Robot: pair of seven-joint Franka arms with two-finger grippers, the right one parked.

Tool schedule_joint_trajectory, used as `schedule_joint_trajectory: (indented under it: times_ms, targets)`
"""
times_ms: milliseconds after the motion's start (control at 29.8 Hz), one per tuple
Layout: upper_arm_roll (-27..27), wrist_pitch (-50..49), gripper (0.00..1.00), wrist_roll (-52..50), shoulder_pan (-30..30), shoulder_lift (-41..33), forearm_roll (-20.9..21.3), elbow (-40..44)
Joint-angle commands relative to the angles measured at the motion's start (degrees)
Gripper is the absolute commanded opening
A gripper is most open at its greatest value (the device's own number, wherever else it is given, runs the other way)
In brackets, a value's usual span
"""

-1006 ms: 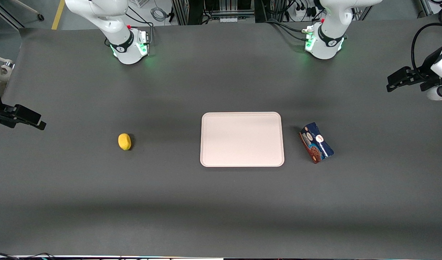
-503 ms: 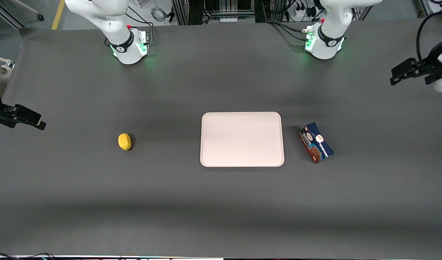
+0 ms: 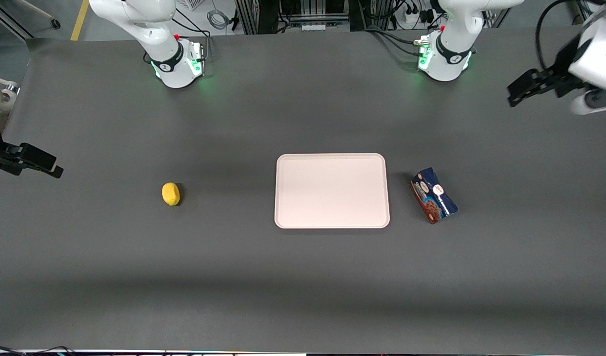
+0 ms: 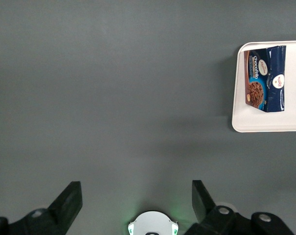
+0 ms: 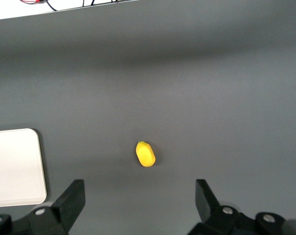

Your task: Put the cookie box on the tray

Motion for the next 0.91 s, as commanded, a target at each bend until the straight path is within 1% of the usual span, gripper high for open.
schedule_joint_trajectory:
  times_ms: [0, 134, 369, 536, 570, 603, 670, 771, 804, 872]
  targets:
    - [-0.16, 9.83, 1.00, -3.34, -0.21, -0.07, -0.01, -7.74]
    - [-1.12, 16.95, 1.00, -5.54, -0.47, 1.95, 0.16, -11.34]
    - [-2.53, 29.60, 1.00, -11.69, -0.56, 6.26, 4.37, -16.01]
    - [-2.62, 31.90, 1.00, -12.49, -0.56, 8.55, 7.63, -16.36]
    - [-2.62, 32.08, 0.98, -12.49, -0.56, 8.72, 8.33, -16.36]
    - [-2.62, 32.34, 0.85, -12.49, -0.48, 8.90, 8.68, -16.36]
    - [-2.62, 32.52, 0.49, -12.49, -0.56, 9.34, 8.95, -16.36]
    - [-2.53, 32.87, 0.07, -12.49, -0.48, 9.69, 9.13, -16.27]
    - [-2.62, 32.87, 0.00, -12.49, -0.47, 9.69, 9.21, -16.27]
    - [-2.62, 32.52, 0.00, -12.49, -0.47, 9.61, 9.13, -16.10]
